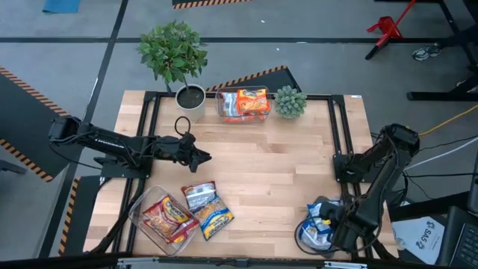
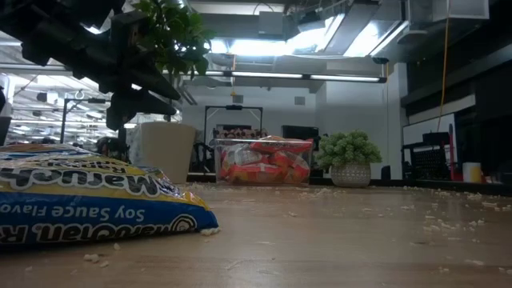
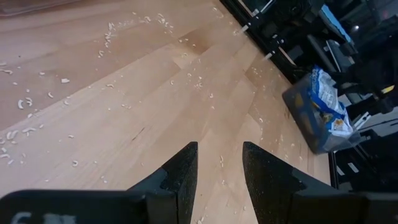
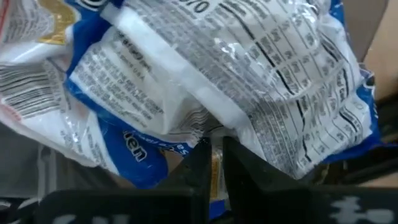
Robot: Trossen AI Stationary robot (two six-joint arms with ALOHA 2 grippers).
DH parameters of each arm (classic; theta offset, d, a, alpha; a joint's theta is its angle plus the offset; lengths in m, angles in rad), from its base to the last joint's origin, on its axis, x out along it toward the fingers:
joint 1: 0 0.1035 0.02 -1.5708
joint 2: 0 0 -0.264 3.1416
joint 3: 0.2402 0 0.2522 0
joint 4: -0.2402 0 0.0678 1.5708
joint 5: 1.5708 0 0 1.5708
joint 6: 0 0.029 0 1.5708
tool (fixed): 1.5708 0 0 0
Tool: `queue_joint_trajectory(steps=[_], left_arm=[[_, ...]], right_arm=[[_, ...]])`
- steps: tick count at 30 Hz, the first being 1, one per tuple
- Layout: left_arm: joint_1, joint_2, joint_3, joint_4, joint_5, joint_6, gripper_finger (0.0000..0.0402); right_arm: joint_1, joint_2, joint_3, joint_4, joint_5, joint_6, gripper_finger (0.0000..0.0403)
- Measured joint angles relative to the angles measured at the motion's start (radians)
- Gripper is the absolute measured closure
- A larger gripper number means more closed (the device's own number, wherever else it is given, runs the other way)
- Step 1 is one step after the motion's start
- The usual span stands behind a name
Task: Sort Maruchan noodles
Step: Put the blue noodle pack into the black bin
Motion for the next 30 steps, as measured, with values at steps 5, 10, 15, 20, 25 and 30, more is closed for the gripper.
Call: queue_joint_trajectory(steps=[5, 10, 15, 20, 25, 30], left_arm=[[0.0, 0.0, 0.0, 0.0, 0.0, 0.0, 0.028], [0.0, 0.0, 0.0, 0.007, 0.0, 0.0, 0.028], [0.0, -0.028, 0.0, 0.074, 0.057, -0.001, 0.028], [0.0, -0.074, 0.035, 0.0, 0.189, -0.017, 0.028], [-0.001, -0.087, 0.148, -0.273, 0.271, 0.052, 0.028], [-0.016, -0.074, 0.231, -0.473, 0.298, 0.193, 0.028]], right_arm=[[0.0, -0.02, 0.025, -0.055, 0.02, 0.006, 0.0365], [0.0, -0.075, 0.138, -0.152, 0.038, -0.012, 0.0365], [0.001, -0.099, 0.322, -0.224, 0.451, -0.038, 0.0365], [-0.116, -0.08, 0.374, -0.137, 0.776, -0.304, 0.0347], [-0.307, -0.01, 0.328, 0.224, 0.667, -0.87, 0.0261], [-0.463, 0.135, 0.318, 0.6, 0.502, -1.408, 0.0165]])
